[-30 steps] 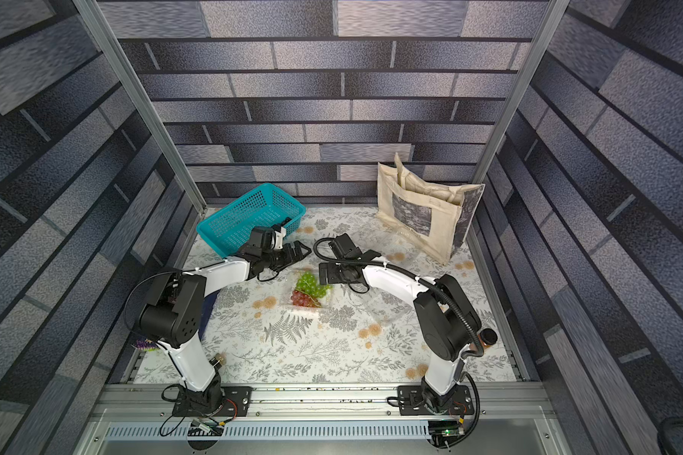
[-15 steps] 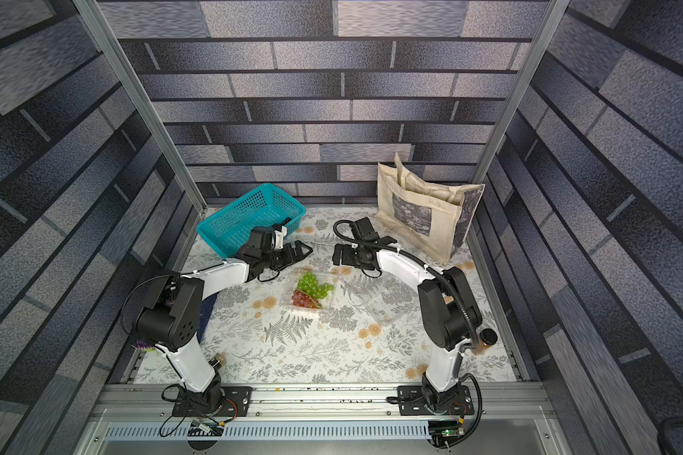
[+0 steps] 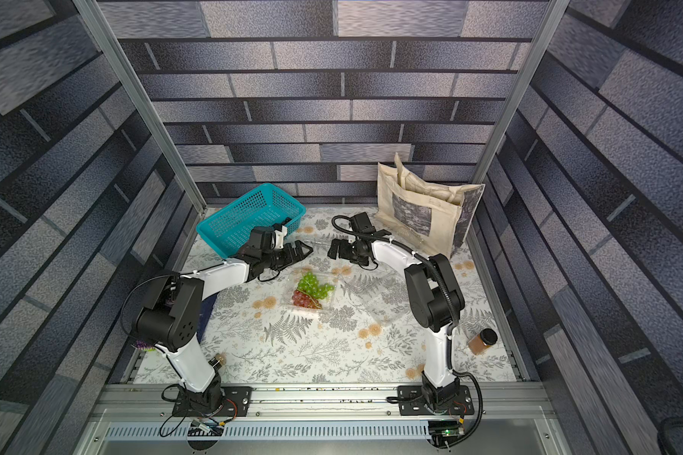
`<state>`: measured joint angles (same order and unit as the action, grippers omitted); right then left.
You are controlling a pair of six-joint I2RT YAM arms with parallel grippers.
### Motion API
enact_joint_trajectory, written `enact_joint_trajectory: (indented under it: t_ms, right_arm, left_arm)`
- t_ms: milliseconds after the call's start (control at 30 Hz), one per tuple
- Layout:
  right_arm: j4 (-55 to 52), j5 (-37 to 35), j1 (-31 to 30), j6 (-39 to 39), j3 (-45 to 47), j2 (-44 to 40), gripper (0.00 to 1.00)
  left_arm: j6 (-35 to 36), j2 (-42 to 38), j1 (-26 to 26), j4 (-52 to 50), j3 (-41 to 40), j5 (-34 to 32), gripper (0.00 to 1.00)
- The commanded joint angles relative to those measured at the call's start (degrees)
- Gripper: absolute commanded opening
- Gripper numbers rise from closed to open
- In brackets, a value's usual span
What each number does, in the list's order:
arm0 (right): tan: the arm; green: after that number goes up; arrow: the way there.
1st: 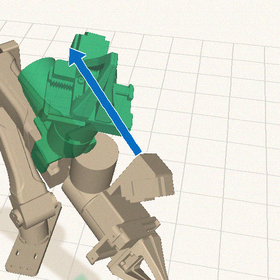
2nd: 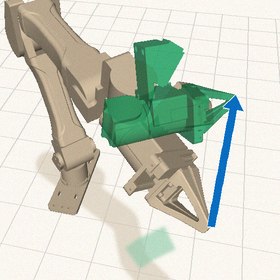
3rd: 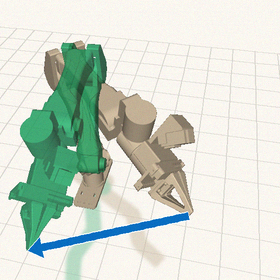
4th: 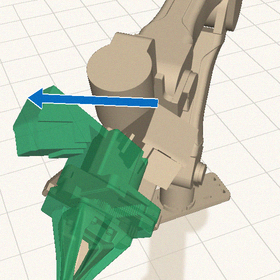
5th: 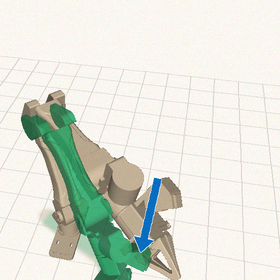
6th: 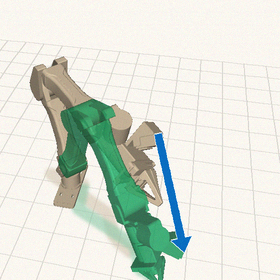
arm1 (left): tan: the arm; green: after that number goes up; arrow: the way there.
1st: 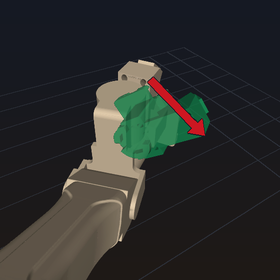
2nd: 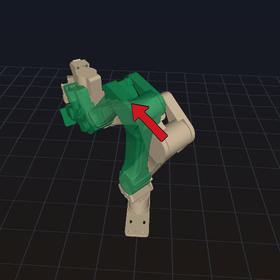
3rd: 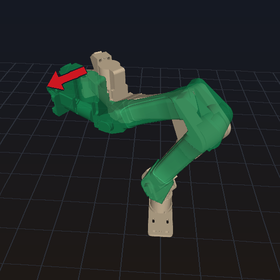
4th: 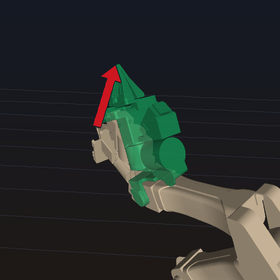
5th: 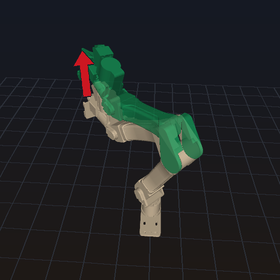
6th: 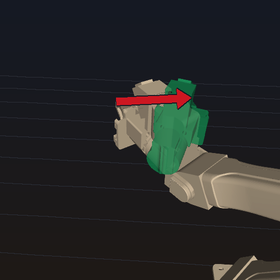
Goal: Pack grapes into containers
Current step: Adjust the packing box at the center of the board, then close the packing box at the center of the board.
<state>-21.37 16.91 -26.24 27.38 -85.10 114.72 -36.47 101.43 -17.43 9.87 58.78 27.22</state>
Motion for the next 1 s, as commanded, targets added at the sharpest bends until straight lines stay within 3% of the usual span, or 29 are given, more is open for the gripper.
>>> enact_joint_trajectory:
  t_ms: [0, 467, 967]
  right_arm:
    - [1.8, 4.7, 1.4, -1.1, -2.6, 3.2, 1.00]
    - [10.3, 15.6, 3.3, 0.0, -4.2, 6.6, 1.00]
    - [17.5, 21.0, 3.2, -1.3, 1.1, 0.9, 1.00]
  left_arm:
    - [0.5, -2.7, -0.2, 0.2, -0.2, 1.1, 1.00]
    - [0.7, -3.6, 0.1, 0.8, -0.9, 1.1, 1.00]
    - [0.8, -3.8, 0.8, 0.5, -0.2, 0.8, 1.00]
